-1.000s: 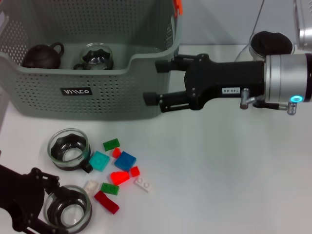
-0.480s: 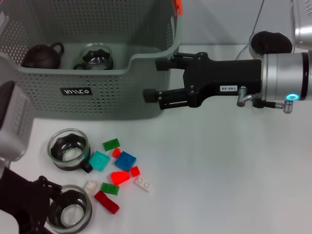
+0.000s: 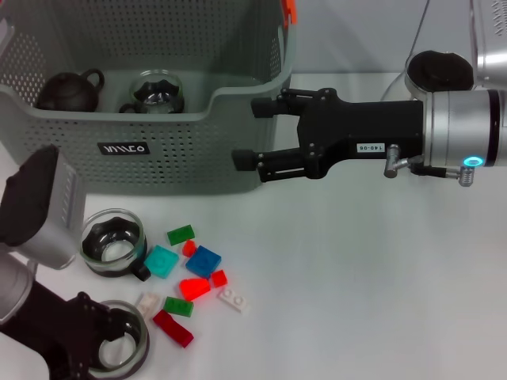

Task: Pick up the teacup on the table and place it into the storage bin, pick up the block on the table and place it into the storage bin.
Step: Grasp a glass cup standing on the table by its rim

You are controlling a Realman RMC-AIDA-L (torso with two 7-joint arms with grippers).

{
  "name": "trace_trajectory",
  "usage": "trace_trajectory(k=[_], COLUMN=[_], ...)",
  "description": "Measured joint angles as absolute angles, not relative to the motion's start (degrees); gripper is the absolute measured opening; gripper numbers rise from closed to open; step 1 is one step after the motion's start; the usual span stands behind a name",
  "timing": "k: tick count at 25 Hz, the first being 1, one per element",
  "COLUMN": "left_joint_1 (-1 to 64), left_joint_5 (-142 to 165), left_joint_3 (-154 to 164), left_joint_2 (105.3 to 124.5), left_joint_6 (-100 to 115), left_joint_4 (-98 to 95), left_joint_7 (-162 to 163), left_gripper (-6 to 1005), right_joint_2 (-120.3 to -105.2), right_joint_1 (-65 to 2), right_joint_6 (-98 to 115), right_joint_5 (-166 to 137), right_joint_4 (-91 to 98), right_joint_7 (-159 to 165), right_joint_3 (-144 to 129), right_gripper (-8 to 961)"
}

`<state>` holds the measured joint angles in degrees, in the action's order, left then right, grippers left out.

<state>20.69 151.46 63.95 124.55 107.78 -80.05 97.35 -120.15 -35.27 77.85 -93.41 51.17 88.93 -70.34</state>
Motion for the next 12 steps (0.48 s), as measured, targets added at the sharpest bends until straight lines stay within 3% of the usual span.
trace_trajectory(k=[12], left_joint_1=[20.62], left_joint_5=[151.10], left_joint_3=[64.75], left_joint_2=[124.54], left_joint_6=[106.10], left_joint_4=[-77.06], left_joint_7=[97.38], left_gripper=[861], right_joint_2=[-120.15], right_joint_1=[-35.63], right_joint_6=[77.78], right_joint_5=[-93.33], right_joint_4=[50.16], right_joint_7=[87.85], right_joint_3=[-69.54], right_gripper=[919])
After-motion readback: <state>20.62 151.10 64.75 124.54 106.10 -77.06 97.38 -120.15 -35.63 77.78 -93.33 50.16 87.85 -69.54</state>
